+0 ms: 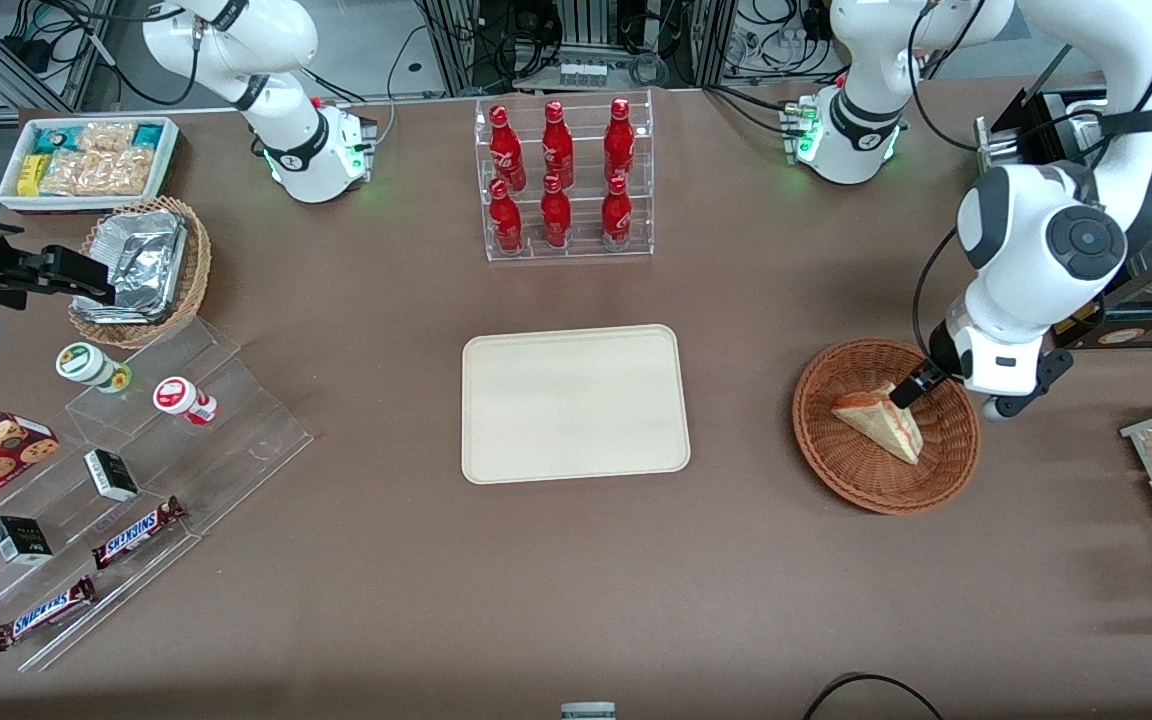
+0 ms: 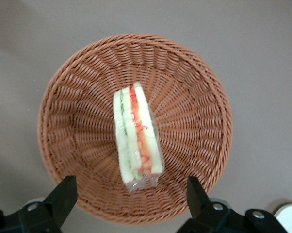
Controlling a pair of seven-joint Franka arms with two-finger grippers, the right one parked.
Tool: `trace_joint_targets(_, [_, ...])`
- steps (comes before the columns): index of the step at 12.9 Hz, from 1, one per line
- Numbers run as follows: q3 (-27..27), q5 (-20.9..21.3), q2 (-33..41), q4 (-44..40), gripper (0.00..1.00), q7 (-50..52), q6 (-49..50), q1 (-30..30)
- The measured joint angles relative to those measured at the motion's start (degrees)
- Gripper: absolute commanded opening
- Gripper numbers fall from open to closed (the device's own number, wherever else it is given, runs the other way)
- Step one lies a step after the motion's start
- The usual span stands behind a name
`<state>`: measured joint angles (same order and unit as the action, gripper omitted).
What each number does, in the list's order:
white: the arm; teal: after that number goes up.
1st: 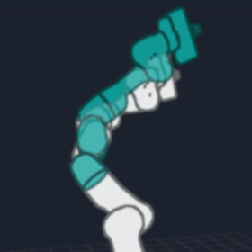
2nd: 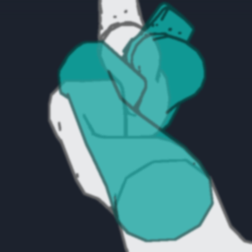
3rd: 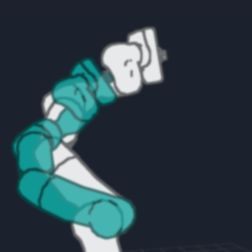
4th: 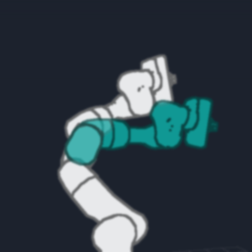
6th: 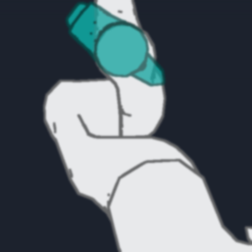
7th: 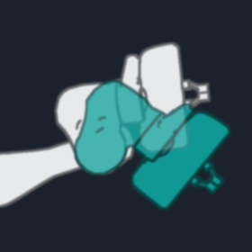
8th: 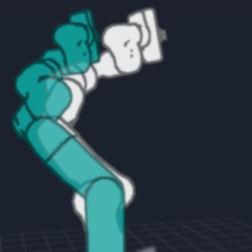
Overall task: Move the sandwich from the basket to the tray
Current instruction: 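Lower the left gripper and close it on the wrapped sandwich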
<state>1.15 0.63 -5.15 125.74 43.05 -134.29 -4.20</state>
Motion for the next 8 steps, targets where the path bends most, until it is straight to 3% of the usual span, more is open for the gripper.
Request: trace_joint_targets(8, [0.21, -1.73, -6.25, 0.03, 1.0, 1.32, -6.56, -0.63])
